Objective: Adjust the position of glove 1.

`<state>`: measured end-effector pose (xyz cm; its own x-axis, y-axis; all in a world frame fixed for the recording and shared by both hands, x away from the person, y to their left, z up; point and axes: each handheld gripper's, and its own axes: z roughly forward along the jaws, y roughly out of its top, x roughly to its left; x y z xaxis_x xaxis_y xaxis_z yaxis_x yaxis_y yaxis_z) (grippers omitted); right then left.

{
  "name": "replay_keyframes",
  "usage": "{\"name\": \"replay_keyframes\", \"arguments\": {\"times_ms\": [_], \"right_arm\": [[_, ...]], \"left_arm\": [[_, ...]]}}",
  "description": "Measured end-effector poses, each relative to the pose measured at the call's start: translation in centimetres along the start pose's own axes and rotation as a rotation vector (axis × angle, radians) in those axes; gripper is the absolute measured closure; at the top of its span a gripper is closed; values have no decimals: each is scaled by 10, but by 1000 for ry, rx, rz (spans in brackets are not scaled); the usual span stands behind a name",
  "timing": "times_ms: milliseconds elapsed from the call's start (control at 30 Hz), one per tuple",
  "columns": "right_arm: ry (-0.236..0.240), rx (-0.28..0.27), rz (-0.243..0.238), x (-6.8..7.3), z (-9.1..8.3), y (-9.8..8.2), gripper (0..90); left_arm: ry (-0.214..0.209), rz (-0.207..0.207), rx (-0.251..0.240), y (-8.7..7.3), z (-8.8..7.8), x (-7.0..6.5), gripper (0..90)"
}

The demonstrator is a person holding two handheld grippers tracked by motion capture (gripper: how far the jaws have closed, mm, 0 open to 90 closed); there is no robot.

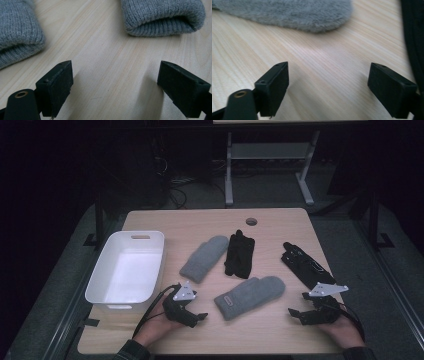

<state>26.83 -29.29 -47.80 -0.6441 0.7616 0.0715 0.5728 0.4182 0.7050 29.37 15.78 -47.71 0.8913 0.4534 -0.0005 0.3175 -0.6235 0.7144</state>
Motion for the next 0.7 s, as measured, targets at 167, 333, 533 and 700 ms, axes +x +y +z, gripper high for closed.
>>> {"name": "replay_keyframes", "arguments": {"times_ms": [167,333,533,700], "right_arm": [[-29,-22,-20,2,3,-3,112],[-30,-20,-19,2,4,-3,102],[-30,-21,-18,2,4,-3,102],[-30,-21,-17,3,4,-3,102]], "left_arm": [[3,-3,2,1,0,0,123],[5,-16,56,8,0,0,130],[0,-56,50,18,-3,1,131],[24,-70,41,30,-5,3,131]]}}
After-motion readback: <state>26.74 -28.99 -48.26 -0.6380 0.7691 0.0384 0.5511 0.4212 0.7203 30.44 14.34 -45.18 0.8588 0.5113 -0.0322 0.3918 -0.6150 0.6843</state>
